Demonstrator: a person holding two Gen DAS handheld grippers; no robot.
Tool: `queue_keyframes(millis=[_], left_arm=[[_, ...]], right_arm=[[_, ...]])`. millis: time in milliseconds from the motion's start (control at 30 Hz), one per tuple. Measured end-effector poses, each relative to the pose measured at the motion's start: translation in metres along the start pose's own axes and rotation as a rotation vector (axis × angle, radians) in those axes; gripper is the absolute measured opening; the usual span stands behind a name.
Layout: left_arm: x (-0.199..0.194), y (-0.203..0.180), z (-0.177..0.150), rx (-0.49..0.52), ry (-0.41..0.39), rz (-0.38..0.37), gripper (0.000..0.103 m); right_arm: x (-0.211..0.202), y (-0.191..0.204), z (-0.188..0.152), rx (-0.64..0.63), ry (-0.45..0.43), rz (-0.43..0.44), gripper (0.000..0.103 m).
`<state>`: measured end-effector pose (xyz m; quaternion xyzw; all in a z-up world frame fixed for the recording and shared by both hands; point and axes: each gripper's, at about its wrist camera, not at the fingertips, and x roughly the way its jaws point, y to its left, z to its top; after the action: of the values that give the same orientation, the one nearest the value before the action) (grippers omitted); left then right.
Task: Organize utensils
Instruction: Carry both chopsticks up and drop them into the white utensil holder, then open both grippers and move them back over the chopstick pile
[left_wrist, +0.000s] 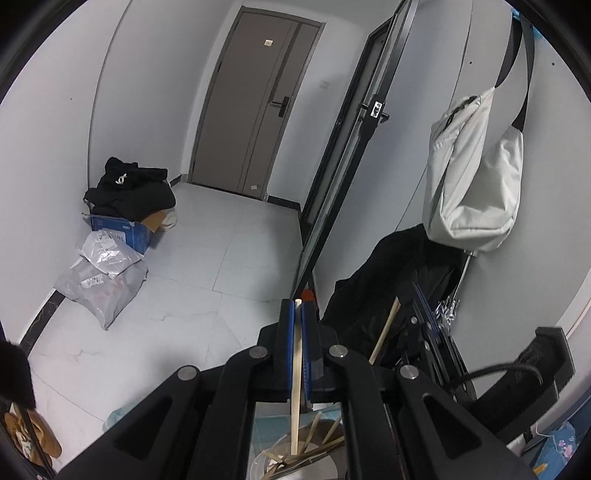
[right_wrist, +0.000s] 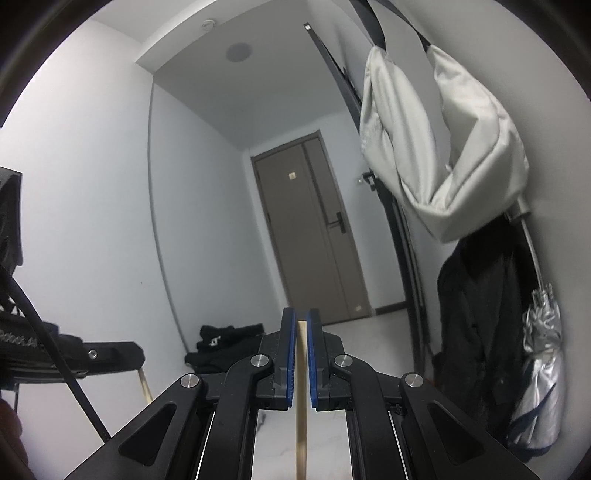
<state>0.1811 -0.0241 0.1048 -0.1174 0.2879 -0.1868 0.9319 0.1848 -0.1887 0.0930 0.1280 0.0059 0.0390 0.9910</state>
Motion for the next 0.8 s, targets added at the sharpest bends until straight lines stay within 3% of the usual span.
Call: queue_keyframes(millis=[200, 300, 400, 800], left_arm=[[0.001, -0.004, -0.01, 0.037, -0.001, 0.007, 0.001], [-0.007, -0.008, -0.014, 0.06, -0.047, 0.012, 0.001], [-0.015, -0.008, -0.018, 0.065, -0.078, -0.043, 0.001], [-0.025, -0.027, -0.036, 0.133, -0.031, -0.034, 0.001]], right_arm=[[-0.009, -0.006, -0.01, -0.016, 0.025, 0.051, 0.005], [-0.013, -0.008, -0.014, -0.041, 0.048, 0.075, 0.005], [-0.018, -0.007, -0.015, -0.051, 0.067, 0.091, 0.005], [-0.055, -0.004, -0.024, -0.192, 0.188, 0.255, 0.005]])
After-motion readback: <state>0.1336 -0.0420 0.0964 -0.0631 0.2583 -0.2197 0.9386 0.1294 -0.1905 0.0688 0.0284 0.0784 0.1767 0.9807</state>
